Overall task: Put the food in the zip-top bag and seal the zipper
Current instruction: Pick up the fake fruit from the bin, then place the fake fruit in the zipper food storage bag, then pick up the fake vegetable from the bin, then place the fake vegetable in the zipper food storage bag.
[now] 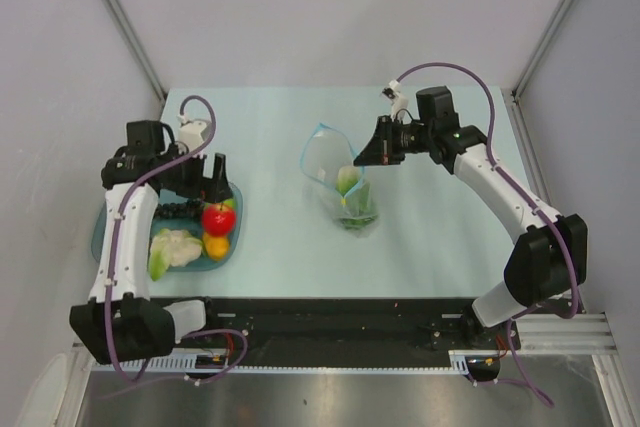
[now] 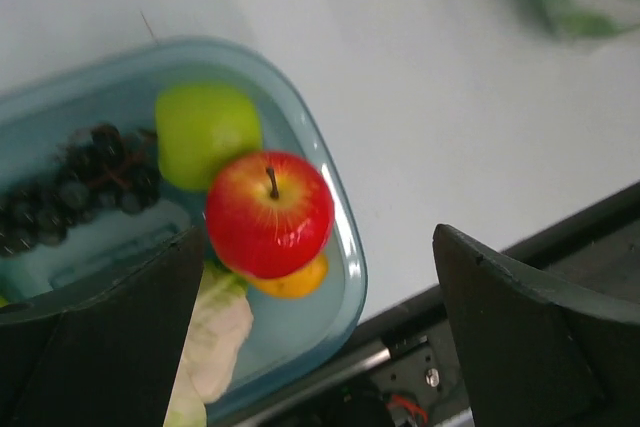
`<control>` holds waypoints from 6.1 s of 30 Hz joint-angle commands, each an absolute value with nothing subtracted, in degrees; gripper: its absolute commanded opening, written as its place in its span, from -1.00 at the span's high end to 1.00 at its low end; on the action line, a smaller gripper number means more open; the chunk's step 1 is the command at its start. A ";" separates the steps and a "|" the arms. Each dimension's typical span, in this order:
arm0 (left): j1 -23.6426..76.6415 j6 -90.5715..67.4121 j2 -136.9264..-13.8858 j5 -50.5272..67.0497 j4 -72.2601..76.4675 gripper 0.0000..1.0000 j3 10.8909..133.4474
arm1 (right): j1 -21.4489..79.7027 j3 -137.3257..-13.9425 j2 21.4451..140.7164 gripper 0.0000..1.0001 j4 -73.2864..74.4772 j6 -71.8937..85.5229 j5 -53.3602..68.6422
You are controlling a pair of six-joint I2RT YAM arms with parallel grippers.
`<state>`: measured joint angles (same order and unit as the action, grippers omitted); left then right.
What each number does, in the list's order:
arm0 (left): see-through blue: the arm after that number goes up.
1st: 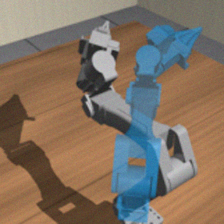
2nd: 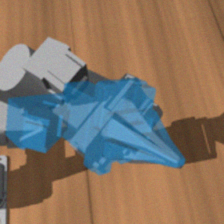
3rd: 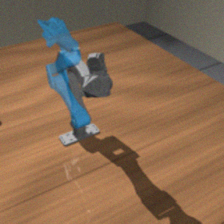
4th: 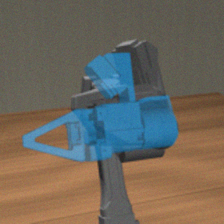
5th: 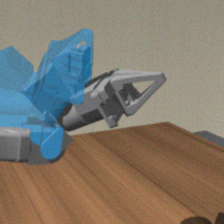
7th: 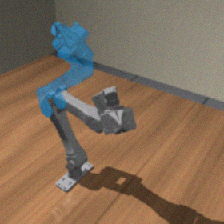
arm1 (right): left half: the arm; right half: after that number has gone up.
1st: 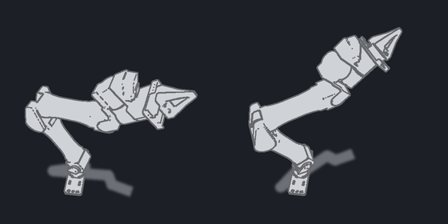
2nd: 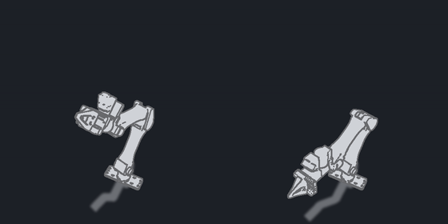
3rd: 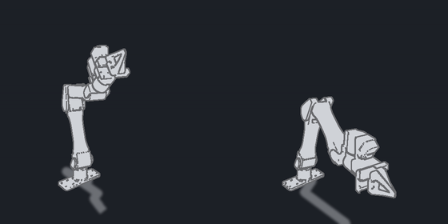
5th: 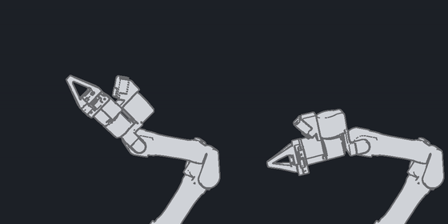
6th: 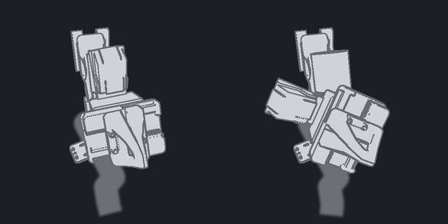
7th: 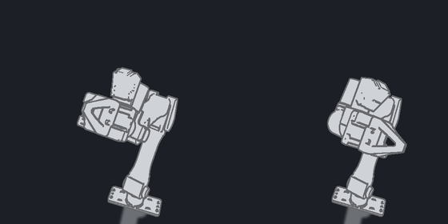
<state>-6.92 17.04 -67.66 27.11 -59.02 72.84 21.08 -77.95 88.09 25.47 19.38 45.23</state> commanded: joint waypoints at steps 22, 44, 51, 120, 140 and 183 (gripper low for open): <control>-7.29 24.79 -75.59 17.05 -47.45 -0.48 55.54 | 20.83 -80.51 88.15 1.00 29.71 15.12 43.15; 32.07 8.53 -85.95 27.15 -47.64 -0.11 96.24 | 18.90 -84.37 90.88 1.00 31.82 14.24 46.31; 34.10 4.93 -95.08 22.77 -43.77 -0.17 101.24 | 18.37 -85.34 91.32 1.00 32.08 14.86 49.83; -24.70 24.96 -83.76 4.92 -57.56 -0.38 59.76 | 16.17 -87.63 95.45 1.00 36.39 13.27 52.82; -3.23 18.91 -75.06 13.80 -69.09 0.84 95.06 | 16.61 -88.06 95.98 1.00 36.83 12.66 54.40; 45.18 17.67 -100.19 17.40 -45.28 0.86 99.76 | 14.77 -81.48 90.88 1.00 30.32 22.76 59.50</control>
<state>44.10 18.09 -96.57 13.28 -50.41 97.62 14.79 -81.52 93.54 31.57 22.00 56.66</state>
